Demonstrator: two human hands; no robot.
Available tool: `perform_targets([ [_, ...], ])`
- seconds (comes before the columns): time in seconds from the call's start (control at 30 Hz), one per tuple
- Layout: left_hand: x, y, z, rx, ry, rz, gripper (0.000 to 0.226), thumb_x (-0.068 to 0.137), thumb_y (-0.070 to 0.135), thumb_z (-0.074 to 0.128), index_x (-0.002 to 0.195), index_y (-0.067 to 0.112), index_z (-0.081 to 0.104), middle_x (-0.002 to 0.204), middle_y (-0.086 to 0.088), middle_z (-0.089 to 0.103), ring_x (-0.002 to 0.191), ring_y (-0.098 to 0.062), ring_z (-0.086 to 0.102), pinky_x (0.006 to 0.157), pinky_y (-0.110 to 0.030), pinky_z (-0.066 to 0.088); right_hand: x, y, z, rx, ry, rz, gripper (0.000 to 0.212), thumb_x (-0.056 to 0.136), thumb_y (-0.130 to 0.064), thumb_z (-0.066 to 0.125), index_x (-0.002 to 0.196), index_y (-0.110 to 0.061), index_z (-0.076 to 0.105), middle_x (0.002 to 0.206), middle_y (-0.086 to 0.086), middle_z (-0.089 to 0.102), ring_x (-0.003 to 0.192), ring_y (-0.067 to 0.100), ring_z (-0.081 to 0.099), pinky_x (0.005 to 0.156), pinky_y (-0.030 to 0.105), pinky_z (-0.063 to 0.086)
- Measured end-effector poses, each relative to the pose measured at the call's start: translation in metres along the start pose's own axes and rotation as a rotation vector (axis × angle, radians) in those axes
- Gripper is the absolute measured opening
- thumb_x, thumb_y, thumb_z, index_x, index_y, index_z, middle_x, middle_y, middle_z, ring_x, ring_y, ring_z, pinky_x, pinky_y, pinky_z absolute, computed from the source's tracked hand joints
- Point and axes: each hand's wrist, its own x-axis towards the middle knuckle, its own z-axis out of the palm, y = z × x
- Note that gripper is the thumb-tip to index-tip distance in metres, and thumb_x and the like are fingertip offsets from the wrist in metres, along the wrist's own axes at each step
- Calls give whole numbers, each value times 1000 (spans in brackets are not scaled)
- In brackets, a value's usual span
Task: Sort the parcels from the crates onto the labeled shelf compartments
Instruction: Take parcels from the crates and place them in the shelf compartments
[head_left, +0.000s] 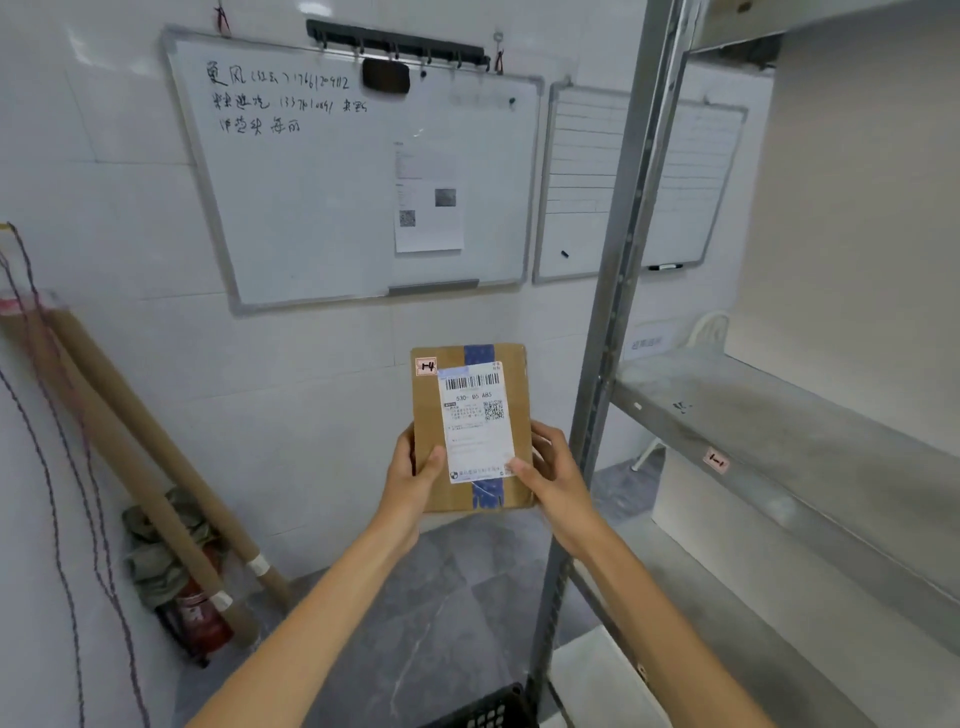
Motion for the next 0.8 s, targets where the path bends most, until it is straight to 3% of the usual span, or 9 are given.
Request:
perform_targets([
  [0.27, 13, 38, 15, 38, -331, 72, 71, 69, 40, 72, 133, 22, 45, 130, -2, 56, 120, -21, 53, 98, -48, 47, -40, -35, -9, -55, 298, -107, 47, 90, -12, 61, 131, -23, 42, 134, -2, 54, 123, 10, 53, 101, 40, 48],
  [0.37, 7, 45, 29, 41, -426, 111, 55, 80, 29, 71, 129, 24, 47, 131, -3, 55, 118, -20, 54, 97, -48, 48, -64, -48, -15, -95, 419, -146, 44, 89, -15, 63, 129, -25, 45, 135, -1, 54, 123, 13, 53, 100, 42, 48],
  [0.47, -8, 50, 51, 37, -564, 117, 59, 79, 32, 70, 132, 22, 47, 130, -3, 55, 119, -20, 54, 98, -47, 48, -99, -61, -25, -152, 553, -149, 45, 90, -16, 61, 132, -23, 44, 134, -2, 55, 121, 15, 55, 95, 45, 51],
  [0.53, -24, 53, 70, 16, -666, 111, 61, 78, 35, 68, 133, 19, 48, 127, 0, 55, 119, -19, 54, 96, -41, 50, -128, -71, -31, -179, 644, -162, 41, 92, -15, 59, 128, -28, 45, 131, -5, 56, 120, 15, 55, 90, 43, 54],
  [0.63, -58, 58, 102, -43, -836, 114, 48, 86, 24, 64, 132, 19, 49, 122, 2, 58, 116, -18, 55, 89, -29, 51, -181, -85, -39, -203, 803, -199, 42, 92, -11, 58, 131, -21, 44, 133, -1, 55, 122, 16, 54, 87, 36, 54],
  [0.8, -136, 68, 156, -108, -1126, 111, 50, 83, 26, 69, 129, 23, 51, 126, -3, 60, 116, -19, 57, 99, -38, 47, -291, -112, -40, -253, 1055, -237, 44, 91, -16, 61, 130, -25, 43, 133, -6, 55, 120, 9, 55, 93, 35, 53],
])
